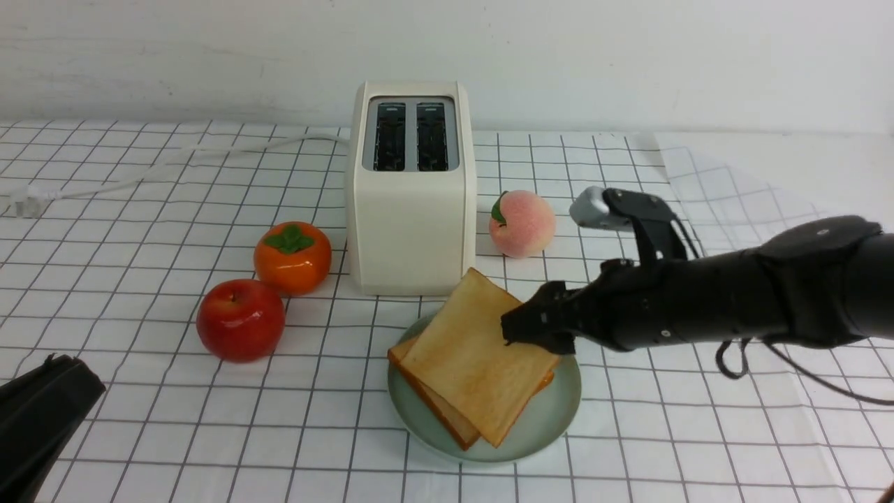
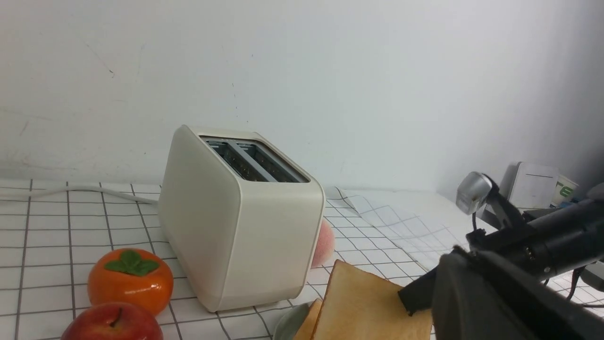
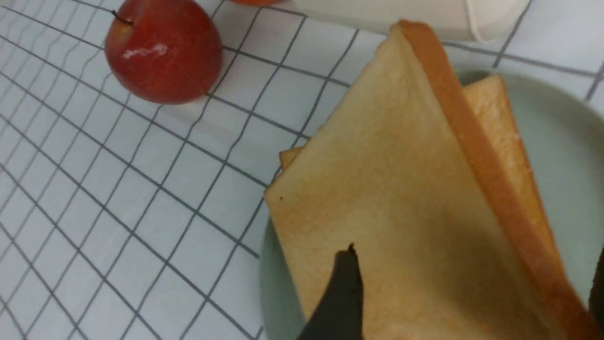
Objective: Take toasted bread from bread machine on white checkered table place on plate.
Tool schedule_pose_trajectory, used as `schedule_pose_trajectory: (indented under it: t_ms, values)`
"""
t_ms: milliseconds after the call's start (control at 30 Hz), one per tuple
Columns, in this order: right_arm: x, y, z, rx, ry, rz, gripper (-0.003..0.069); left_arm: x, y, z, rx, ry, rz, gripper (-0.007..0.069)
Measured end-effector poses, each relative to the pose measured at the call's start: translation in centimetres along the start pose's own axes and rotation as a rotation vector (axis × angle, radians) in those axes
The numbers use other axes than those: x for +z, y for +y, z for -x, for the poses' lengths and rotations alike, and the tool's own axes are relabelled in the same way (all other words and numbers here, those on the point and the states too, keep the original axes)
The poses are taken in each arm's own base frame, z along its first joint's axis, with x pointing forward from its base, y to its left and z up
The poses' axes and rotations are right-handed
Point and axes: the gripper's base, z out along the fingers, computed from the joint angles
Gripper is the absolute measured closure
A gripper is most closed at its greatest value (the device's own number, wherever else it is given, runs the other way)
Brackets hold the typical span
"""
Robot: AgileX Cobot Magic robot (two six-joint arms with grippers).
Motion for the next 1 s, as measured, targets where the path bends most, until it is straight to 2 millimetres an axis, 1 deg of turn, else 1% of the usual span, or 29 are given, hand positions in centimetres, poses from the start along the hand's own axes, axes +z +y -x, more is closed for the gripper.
schedule_pose_trajectory:
  t_ms: [33,67,167,267,300,333,367,400,433,533,600,700,733,800,867,1000]
  values:
    - [-0.3,0.1,0.1,-0.011,-0.006,-0.008,0.0015,0.0,0.0,0.0,0.000,0.000,0.000,0.0602]
    - [-1.8,0.7,0.8,-0.045,-0.039,-0.033,0.0034,0.0,0.0,0.0,0.000,0.000,0.000,0.0602]
    - [-4.3,1.9,1.6,-0.099,-0.073,-0.048,0.0091,0.0,0.0,0.0,0.000,0.000,0.000,0.0601]
    - [-7.6,3.5,1.9,-0.115,-0.084,-0.044,0.0216,0.0,0.0,0.0,0.000,0.000,0.000,0.0599]
    - [-9.4,4.3,1.8,-0.141,-0.075,-0.047,0.0281,0.0,0.0,0.0,0.000,0.000,0.000,0.0599]
    - [-10.5,4.7,1.6,-0.131,-0.066,-0.052,0.0340,0.0,0.0,0.0,0.000,0.000,0.000,0.0599]
    - [-11.8,5.2,1.3,-0.134,-0.052,-0.063,0.0401,0.0,0.0,0.0,0.000,0.000,0.000,0.0599]
    - [-12.6,5.4,1.1,-0.146,-0.038,-0.082,0.0438,0.0,0.0,0.0,0.000,0.000,0.000,0.0600]
    - [-14.5,5.9,0.5,-0.126,-0.015,-0.104,0.0524,0.0,0.0,0.0,0.000,0.000,0.000,0.0608]
    - [-17.9,6.5,-0.9,-0.109,0.026,-0.177,0.0650,0.0,0.0,0.0,0.000,0.000,0.000,0.0638]
    - [-20.1,6.9,-1.9,-0.077,0.035,-0.228,0.0673,0.0,0.0,0.0,0.000,0.000,0.000,0.0638]
    - [-23.9,7.4,-3.5,-0.068,0.009,-0.304,0.0671,0.0,0.1,0.0,0.000,-0.001,0.010,0.0638]
    - [-24.1,7.4,-3.6,-0.069,0.005,-0.307,0.0671,0.0,0.1,0.0,0.000,-0.001,0.010,0.0638]
    - [-26.4,7.9,-4.7,-0.084,-0.045,-0.330,0.0668,0.0,0.2,0.0,0.000,-0.002,0.018,0.0638]
    - [-27.6,8.2,-5.3,-0.092,-0.076,-0.334,0.0667,0.0,0.2,0.0,0.000,-0.002,0.019,0.0638]
    - [-28.4,8.4,-6.0,-0.091,-0.072,-0.333,0.0664,0.0,0.2,0.0,0.000,-0.002,0.019,0.0638]
